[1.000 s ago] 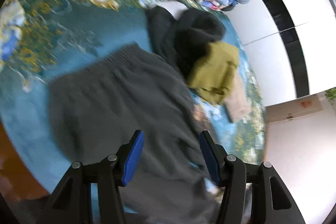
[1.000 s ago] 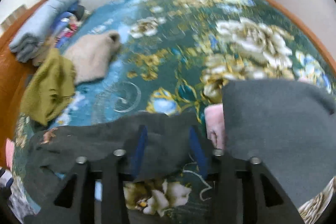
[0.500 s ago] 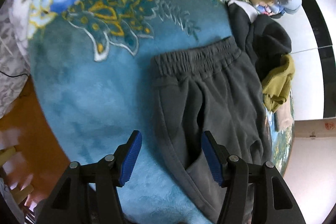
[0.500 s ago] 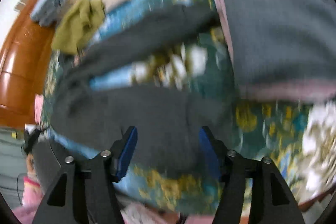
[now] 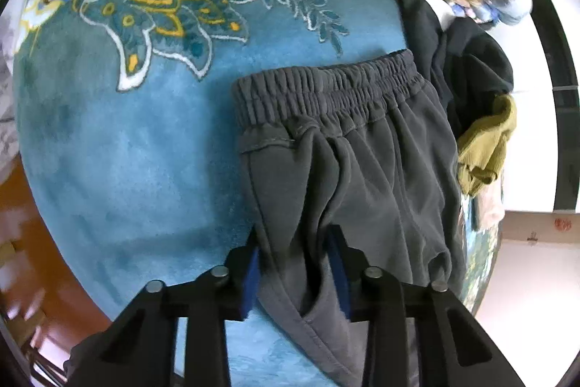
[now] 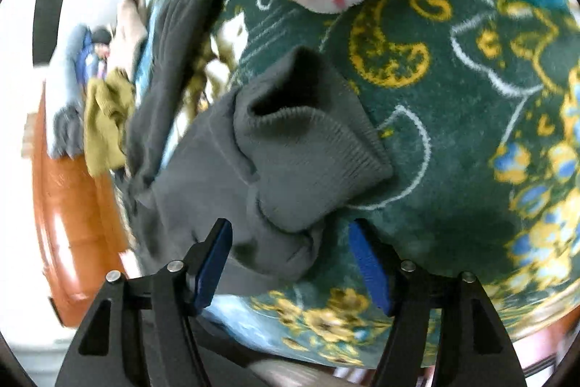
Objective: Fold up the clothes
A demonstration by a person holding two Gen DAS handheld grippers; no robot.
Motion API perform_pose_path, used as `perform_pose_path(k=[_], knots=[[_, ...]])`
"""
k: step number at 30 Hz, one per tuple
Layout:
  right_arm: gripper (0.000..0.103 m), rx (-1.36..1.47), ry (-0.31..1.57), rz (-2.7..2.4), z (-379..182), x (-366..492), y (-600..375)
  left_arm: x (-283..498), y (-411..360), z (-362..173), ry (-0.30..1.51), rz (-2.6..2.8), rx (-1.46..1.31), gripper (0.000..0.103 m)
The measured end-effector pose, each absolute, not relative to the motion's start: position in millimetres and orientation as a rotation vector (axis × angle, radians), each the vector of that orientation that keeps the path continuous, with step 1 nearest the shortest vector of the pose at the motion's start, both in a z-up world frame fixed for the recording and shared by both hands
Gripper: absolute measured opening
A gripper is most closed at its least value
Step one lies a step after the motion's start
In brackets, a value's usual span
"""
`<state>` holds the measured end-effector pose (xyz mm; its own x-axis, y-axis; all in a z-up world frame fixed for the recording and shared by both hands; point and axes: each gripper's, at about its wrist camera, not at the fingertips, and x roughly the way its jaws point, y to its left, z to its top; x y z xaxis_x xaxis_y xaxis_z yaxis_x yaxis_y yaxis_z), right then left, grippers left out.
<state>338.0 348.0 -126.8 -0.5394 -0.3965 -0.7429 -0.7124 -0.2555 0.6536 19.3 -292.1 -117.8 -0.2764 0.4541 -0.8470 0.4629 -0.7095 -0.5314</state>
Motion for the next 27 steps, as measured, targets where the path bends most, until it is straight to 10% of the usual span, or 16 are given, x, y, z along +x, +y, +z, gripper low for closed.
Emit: perform_pose_path(k=[5,15,27], knots=[[0.01,-1.324,1.743,1.933,-109.1,323.6,345.2,7.7,-285.2,-99.6,1.243,-2.223,1.832,0.014],[0.008,-1.009,1.64,2.338,36.5,282.6,376.5,-14.9,-274.8,0.1,1.42,-2.423,1.648,0.01],[0.008,-1.227,1.751,1.992,-2.4,193.3,434.0,-111.1,-228.6,-13.3,1.34,-2.165,1.843,0.011]])
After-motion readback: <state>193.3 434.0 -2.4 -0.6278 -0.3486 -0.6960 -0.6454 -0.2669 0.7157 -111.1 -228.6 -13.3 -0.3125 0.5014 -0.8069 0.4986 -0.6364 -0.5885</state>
